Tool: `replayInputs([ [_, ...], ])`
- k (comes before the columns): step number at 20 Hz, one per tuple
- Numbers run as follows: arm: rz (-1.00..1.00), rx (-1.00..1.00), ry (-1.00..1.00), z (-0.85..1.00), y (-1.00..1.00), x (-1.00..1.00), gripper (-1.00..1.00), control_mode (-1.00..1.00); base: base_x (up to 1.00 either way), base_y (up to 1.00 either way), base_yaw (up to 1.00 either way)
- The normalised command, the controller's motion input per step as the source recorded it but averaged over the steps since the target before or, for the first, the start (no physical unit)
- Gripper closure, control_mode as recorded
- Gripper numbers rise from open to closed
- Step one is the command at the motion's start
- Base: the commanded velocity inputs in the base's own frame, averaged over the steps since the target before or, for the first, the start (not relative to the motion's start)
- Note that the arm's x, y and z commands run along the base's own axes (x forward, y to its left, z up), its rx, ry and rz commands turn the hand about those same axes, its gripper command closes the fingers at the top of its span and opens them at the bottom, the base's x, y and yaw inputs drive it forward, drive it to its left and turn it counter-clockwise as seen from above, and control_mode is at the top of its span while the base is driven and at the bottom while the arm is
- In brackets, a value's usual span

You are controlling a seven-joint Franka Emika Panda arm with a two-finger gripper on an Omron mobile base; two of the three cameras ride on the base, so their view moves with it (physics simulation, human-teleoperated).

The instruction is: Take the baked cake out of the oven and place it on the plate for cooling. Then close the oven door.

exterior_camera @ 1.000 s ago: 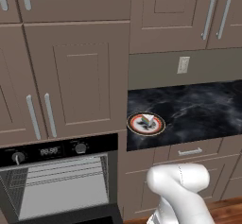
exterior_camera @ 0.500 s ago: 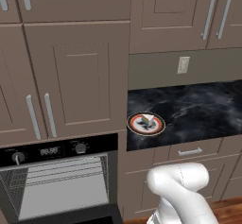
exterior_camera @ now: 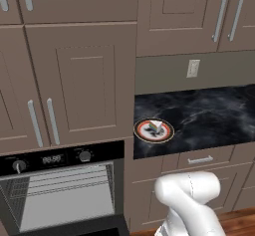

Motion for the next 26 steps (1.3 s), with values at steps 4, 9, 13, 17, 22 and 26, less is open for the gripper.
replayInputs([
  [4, -0.07, 0.00, -0.11, -0.37, 0.00, 0.09, -1.00, -1.00, 0.00, 0.00, 0.00],
  [9, -0.03, 0.00, -0.17, -0.42, 0.00, 0.05, -1.00, -1.00, 0.00, 0.00, 0.00],
  [13, -0.01, 0.00, -0.18, -0.47, 0.00, 0.11, -1.00, -1.00, 0.00, 0.00, 0.00],
  [17, -0.03, 0.00, -0.23, -0.40, 0.00, 0.22, -1.00, -1.00, 0.00, 0.00, 0.00],
  [22, -0.02, 0.00, -0.24, -0.32, 0.00, 0.33, -1.00, -1.00, 0.00, 0.00, 0.00],
  [26, -0.01, 0.00, -0.25, -0.29, 0.00, 0.39, -1.00, -1.00, 0.00, 0.00, 0.00],
])
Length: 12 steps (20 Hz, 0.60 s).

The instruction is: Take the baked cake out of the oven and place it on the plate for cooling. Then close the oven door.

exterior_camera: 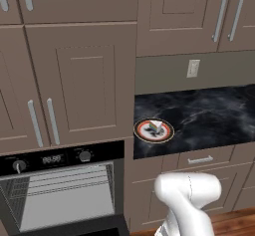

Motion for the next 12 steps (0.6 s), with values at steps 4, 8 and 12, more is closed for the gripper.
replayInputs([
  [4, 0.00, 0.00, -0.29, -0.22, 0.00, 0.40, -1.00, -1.00, 0.00, 0.00, 0.00],
  [8, 0.00, 0.00, -0.30, -0.20, 0.00, 0.28, -1.00, -1.00, 0.00, 0.00, 0.00],
  [12, 0.00, 0.00, -0.23, -0.26, 0.14, -0.02, -1.00, -1.00, 0.00, 0.00, 0.00],
])
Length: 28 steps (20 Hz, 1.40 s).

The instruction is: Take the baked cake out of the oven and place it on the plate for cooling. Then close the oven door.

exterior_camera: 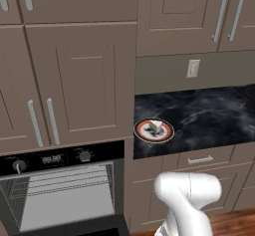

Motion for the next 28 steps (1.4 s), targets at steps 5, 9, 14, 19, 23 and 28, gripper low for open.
replayInputs([
  [5, 0.00, 0.00, -0.23, -0.19, 0.05, 0.12, -1.00, -1.00, 0.00, 0.00, 0.00],
  [9, 0.00, 0.00, -0.23, -0.18, 0.00, 0.26, -1.00, -1.00, 0.00, 0.00, 0.00],
  [14, -0.01, 0.00, -0.24, -0.15, 0.00, 0.32, -1.00, -1.00, 0.00, 0.00, 0.00],
  [19, 0.00, 0.00, -0.23, -0.08, 0.00, 0.36, -1.00, -1.00, 0.00, 0.00, 0.00],
  [23, 0.00, 0.00, -0.22, -0.01, -0.01, 0.39, -1.00, -1.00, 0.00, 0.00, 0.00],
  [28, 0.00, 0.00, -0.23, 0.00, -0.03, 0.38, -1.00, -1.00, 0.00, 0.00, 0.00],
])
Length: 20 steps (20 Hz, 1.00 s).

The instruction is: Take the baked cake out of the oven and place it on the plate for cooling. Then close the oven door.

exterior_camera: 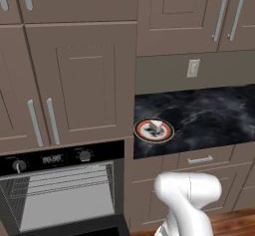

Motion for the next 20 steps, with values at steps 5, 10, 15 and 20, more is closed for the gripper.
replayInputs([
  [5, 0.00, 0.00, -0.24, 0.00, -0.04, 0.40, -1.00, -1.00, 0.00, 0.00, 0.00],
  [10, 0.00, 0.00, -0.25, 0.00, -0.06, 0.42, -1.00, -1.00, 0.00, 0.00, 0.00],
  [15, 0.00, 0.00, -0.24, 0.00, -0.08, 0.43, -1.00, -1.00, 0.00, 0.00, 0.00],
  [20, 0.00, 0.00, -0.24, 0.00, -0.10, 0.45, -1.00, -1.00, 0.00, 0.00, 0.00],
])
